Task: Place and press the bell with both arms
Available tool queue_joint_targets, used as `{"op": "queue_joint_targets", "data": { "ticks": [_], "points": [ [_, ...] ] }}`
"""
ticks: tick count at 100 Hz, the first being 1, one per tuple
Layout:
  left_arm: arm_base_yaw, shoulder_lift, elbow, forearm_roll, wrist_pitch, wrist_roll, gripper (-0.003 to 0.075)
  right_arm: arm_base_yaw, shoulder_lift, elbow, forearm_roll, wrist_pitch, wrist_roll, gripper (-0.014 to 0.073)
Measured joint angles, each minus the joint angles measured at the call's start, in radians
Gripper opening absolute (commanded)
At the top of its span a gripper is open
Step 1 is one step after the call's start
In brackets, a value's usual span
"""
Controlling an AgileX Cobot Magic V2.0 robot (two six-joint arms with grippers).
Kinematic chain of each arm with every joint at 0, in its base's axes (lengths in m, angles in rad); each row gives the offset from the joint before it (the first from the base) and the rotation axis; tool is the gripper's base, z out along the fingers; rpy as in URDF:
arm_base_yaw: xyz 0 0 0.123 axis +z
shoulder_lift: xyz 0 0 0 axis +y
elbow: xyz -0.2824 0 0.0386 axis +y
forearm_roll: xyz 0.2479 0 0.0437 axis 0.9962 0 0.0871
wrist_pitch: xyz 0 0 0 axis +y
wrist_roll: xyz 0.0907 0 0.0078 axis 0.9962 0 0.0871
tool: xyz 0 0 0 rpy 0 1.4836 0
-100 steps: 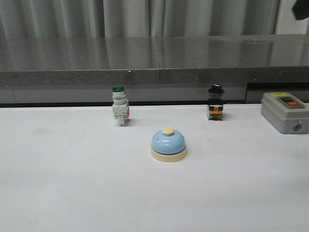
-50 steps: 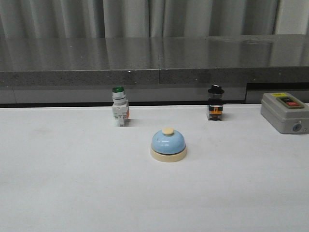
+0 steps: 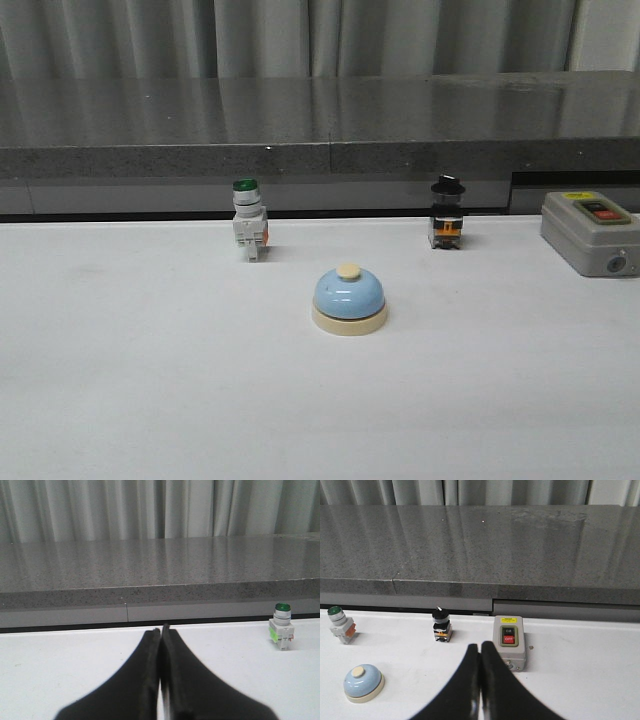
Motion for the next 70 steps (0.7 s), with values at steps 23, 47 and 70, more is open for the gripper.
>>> {"op": "queue_joint_targets", "data": {
  "ticks": [23,47,70],
  "points": [
    [0.000,0.000,0.000,0.000,0.000,0.000,-0.0020,0.000,0.000,0.000,0.000,0.001,0.000,-0.0060],
    [0.000,0.000,0.000,0.000,0.000,0.000,-0.0020,0.000,0.000,0.006,-0.011,-0.001,0.000,-0.0060],
    [0.000,0.000,0.000,0.000,0.000,0.000,-0.0020,0.000,-0.072,0.111,-0.036,-0.069,0.000,-0.0060]
  ]
}}
